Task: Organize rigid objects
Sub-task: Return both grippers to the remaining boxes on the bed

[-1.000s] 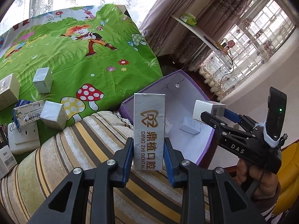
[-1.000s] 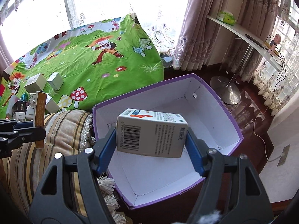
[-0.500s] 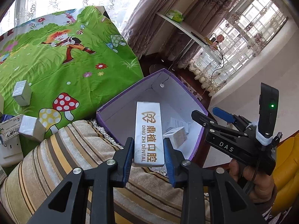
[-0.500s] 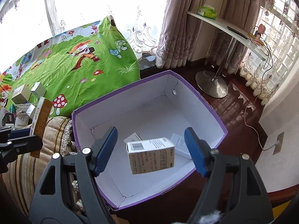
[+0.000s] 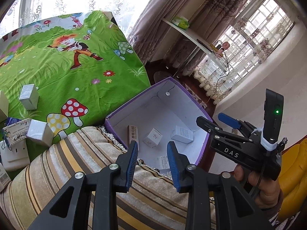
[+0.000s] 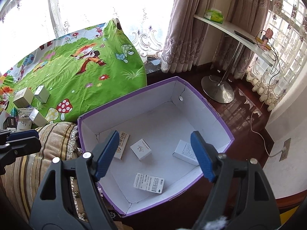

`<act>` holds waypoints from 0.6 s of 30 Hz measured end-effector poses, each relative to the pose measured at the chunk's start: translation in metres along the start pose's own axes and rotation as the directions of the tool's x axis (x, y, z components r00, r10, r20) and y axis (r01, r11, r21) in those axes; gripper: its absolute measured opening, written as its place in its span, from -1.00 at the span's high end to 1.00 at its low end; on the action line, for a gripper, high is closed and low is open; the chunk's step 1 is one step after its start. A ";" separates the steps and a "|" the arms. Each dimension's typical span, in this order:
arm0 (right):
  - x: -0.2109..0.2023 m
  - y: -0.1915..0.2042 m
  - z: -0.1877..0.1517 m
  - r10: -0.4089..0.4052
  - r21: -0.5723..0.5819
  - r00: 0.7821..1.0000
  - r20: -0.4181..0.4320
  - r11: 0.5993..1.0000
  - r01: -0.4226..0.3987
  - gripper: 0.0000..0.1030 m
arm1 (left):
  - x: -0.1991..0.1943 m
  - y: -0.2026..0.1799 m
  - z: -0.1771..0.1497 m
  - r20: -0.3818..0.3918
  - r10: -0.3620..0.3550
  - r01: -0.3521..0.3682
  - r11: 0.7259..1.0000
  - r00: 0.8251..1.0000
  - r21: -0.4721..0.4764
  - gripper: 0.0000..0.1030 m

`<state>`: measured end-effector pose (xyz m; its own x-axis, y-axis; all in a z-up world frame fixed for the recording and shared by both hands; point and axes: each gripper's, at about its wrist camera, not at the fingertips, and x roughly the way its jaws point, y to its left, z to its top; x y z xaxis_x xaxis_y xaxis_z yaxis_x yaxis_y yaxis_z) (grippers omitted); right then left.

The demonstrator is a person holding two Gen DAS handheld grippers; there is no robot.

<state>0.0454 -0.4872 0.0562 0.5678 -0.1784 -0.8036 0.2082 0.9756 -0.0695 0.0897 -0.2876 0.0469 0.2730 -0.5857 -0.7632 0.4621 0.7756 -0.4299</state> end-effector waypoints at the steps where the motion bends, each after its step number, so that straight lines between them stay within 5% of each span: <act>1: -0.001 0.001 0.001 0.002 -0.003 1.000 0.002 1.000 -0.002 -0.54 | -0.002 0.002 0.000 0.005 0.002 -0.002 1.000 1.000 -0.003 0.35; 14: -0.018 0.027 0.019 0.056 -0.029 0.996 0.067 0.998 -0.054 -0.54 | -0.038 0.035 0.004 0.089 0.051 -0.046 0.997 0.995 -0.061 0.34; 18: -0.020 0.042 0.026 0.065 -0.058 0.995 0.074 0.996 -0.061 -0.54 | -0.054 0.056 0.001 0.115 0.082 -0.071 0.993 0.990 -0.097 0.17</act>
<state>0.0636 -0.4458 0.0844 0.6377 -0.1236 -0.7603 0.1266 0.9904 -0.0548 0.1018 -0.2130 0.0643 0.4050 -0.5434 -0.7353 0.3572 0.8343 -0.4199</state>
